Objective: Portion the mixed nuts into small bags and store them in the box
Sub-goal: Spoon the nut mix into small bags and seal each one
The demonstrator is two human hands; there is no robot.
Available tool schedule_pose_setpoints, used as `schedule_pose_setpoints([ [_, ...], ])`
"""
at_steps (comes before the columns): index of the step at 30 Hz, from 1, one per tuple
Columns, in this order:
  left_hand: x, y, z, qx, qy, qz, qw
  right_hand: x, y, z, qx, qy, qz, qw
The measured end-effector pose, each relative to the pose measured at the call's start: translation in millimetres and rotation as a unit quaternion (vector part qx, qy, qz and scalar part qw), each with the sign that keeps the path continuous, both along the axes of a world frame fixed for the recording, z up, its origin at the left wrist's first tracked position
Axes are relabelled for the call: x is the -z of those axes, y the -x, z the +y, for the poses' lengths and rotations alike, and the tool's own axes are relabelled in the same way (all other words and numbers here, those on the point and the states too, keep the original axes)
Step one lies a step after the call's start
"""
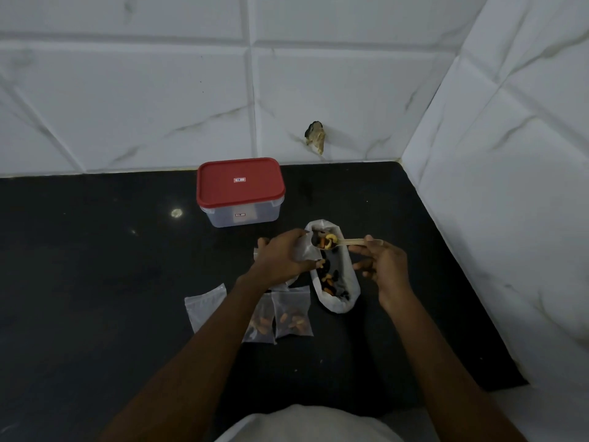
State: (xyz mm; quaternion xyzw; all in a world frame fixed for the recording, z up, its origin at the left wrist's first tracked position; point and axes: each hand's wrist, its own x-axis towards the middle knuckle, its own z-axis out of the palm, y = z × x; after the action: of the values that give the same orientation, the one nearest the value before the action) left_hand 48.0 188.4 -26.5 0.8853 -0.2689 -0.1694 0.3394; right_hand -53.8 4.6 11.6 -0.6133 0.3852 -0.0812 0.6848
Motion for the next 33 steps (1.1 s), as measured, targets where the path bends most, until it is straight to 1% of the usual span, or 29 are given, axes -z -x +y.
schedule_pose_setpoints([
  [3,-3.3,3.4,-1.1,-0.001,0.032,0.003,0.999,-9.6,4.6,11.2,-0.035,0.076,-0.008,0.996],
  [5,-5.7,7.6,-1.5,0.000,0.056,0.020,0.998,-14.6,7.0,20.4,-0.072,0.159,-0.018,0.984],
  [8,-5.8,13.4,0.4,-0.005,0.109,0.053,0.993,-20.2,8.4,30.3,-0.151,0.313,-0.024,0.937],
  [11,-6.8,16.9,4.3,-0.010,0.166,0.089,0.982,-28.2,12.3,30.3,-0.221,0.380,-0.070,0.896],
  [14,-10.0,19.1,7.4,-0.016,0.206,0.122,0.971,-29.3,17.1,23.0,-0.260,0.455,-0.128,0.842],
  [15,-10.8,19.6,7.9,-0.019,0.220,0.130,0.967,-28.6,18.0,21.3,-0.273,0.465,-0.132,0.831],
  [16,-11.5,20.1,8.3,-0.022,0.230,0.134,0.964,-28.0,18.6,20.1,-0.280,0.467,-0.132,0.828],
  [19,-13.7,21.3,7.4,-0.032,0.263,0.143,0.954,-26.9,19.4,16.9,-0.250,0.449,-0.164,0.842],
  [21,-16.5,22.7,7.2,-0.040,0.281,0.153,0.947,-27.0,19.6,19.3,-0.231,0.432,-0.166,0.856],
  [22,-17.2,22.7,6.8,-0.039,0.283,0.156,0.945,-26.7,19.9,21.5,-0.215,0.409,-0.155,0.873],
  [23,-17.8,22.8,6.5,-0.036,0.283,0.161,0.945,-26.4,20.3,24.0,-0.184,0.370,-0.148,0.899],
  [25,-18.0,23.1,7.1,-0.035,0.284,0.168,0.943,-27.0,19.8,27.6,-0.096,0.284,-0.143,0.943],
  [27,-16.8,22.7,9.1,-0.039,0.280,0.170,0.944,-26.4,18.9,28.8,-0.041,0.219,-0.133,0.966],
  [30,-14.5,22.7,10.2,-0.040,0.261,0.155,0.952,-16.9,16.3,26.2,-0.001,0.142,-0.115,0.983],
  [33,-9.7,20.4,12.8,-0.062,0.251,0.146,0.955,-1.5,11.7,15.9,0.068,0.115,-0.076,0.988],
])
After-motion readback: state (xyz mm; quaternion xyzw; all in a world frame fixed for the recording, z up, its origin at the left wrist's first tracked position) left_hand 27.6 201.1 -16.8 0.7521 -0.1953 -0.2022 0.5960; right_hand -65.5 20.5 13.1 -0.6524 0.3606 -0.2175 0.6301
